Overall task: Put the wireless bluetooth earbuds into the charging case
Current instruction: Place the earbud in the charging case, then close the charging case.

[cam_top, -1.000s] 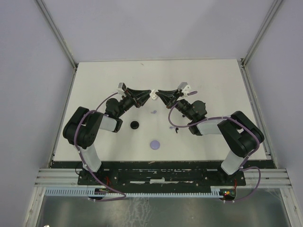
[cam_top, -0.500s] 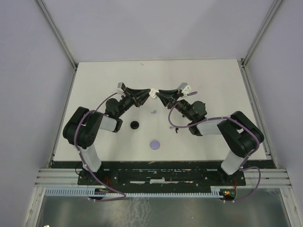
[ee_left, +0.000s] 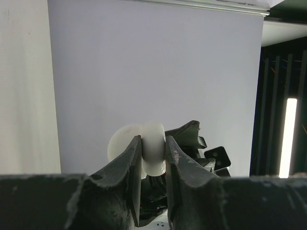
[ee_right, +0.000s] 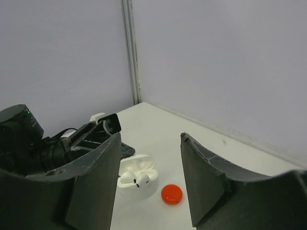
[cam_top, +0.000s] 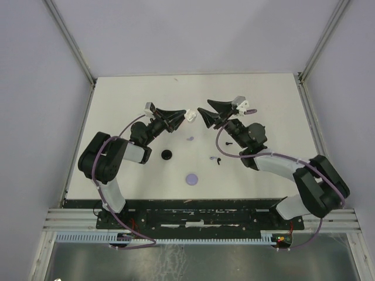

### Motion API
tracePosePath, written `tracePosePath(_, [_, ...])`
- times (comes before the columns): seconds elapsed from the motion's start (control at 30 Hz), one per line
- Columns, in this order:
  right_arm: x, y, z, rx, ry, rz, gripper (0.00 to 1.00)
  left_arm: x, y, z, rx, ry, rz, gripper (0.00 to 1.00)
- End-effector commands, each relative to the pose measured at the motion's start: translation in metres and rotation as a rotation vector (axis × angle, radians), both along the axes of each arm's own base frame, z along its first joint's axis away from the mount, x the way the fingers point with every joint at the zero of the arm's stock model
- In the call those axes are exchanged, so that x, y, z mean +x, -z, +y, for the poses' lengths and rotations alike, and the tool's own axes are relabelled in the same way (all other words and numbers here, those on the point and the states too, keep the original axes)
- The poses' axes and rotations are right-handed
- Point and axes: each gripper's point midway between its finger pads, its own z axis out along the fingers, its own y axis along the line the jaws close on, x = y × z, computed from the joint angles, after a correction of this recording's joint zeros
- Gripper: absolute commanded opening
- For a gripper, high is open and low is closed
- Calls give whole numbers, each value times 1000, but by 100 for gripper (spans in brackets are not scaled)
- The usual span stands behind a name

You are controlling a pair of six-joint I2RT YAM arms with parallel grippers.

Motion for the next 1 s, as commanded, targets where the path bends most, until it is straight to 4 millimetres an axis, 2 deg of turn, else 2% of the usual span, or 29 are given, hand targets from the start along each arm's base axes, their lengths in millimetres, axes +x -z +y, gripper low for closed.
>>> tracePosePath(0.0, [18,11,-25,-100,176,270,60,0,-10,1,-11,-17,-62,3])
tracePosePath(0.07, [26,33,-40,-222,277,465,62,0,-9,1,-5,-20,-63,3])
tracePosePath(0.13, [24,46,-49,-323,320,584,66,1,-8,1,6,-27,-62,3])
tracePosePath(0.37, [10,74,-53,-438,337,768,70,9,-6,3,108,-90,-73,3])
tracePosePath(0.5, [7,99,-42,-530,326,845,72,12,-5,7,197,-149,-79,3])
tracePosePath(0.7, [7,122,-23,-585,312,899,73,10,-3,12,312,-219,-76,3])
tracePosePath(0.97, [10,126,-5,-581,300,908,73,5,2,14,379,-234,-76,3])
